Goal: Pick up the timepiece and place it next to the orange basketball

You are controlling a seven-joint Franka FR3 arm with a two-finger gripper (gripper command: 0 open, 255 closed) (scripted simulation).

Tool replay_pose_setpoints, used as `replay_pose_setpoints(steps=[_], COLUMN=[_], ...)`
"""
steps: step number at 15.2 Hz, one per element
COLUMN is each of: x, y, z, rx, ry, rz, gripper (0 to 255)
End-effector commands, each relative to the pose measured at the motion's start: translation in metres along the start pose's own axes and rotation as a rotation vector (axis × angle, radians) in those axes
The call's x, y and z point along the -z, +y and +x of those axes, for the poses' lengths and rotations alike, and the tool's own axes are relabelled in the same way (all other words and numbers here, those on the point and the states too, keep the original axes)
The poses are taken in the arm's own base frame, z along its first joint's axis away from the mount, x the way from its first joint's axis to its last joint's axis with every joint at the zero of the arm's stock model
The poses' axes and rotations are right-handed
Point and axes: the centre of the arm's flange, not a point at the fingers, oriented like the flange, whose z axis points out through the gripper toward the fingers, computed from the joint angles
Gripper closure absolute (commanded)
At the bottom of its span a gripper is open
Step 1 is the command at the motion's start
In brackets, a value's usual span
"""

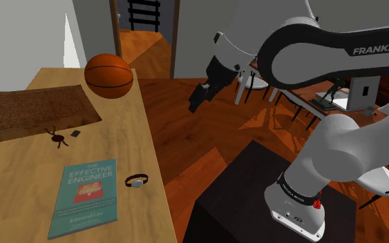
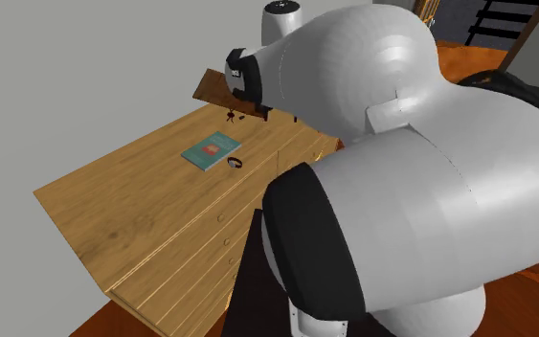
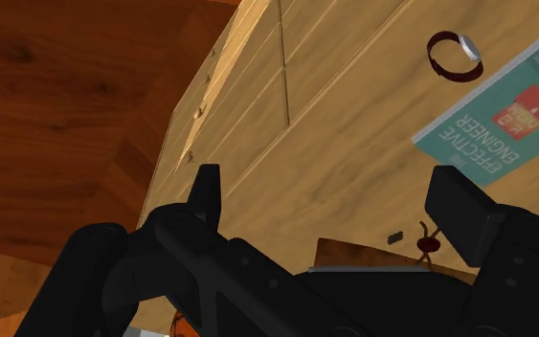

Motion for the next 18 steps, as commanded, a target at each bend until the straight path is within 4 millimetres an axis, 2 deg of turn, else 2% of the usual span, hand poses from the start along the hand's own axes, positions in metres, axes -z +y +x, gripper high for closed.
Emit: replay_pose_setpoints(steps=[1, 18], x=[-0.02, -0.193], y=[-0.019, -0.17], z=[-0.006, -0.043], rx=[0.004, 0.04], ry=[0.021, 0.175], rz=[-0.004, -0.046], gripper=[0, 0])
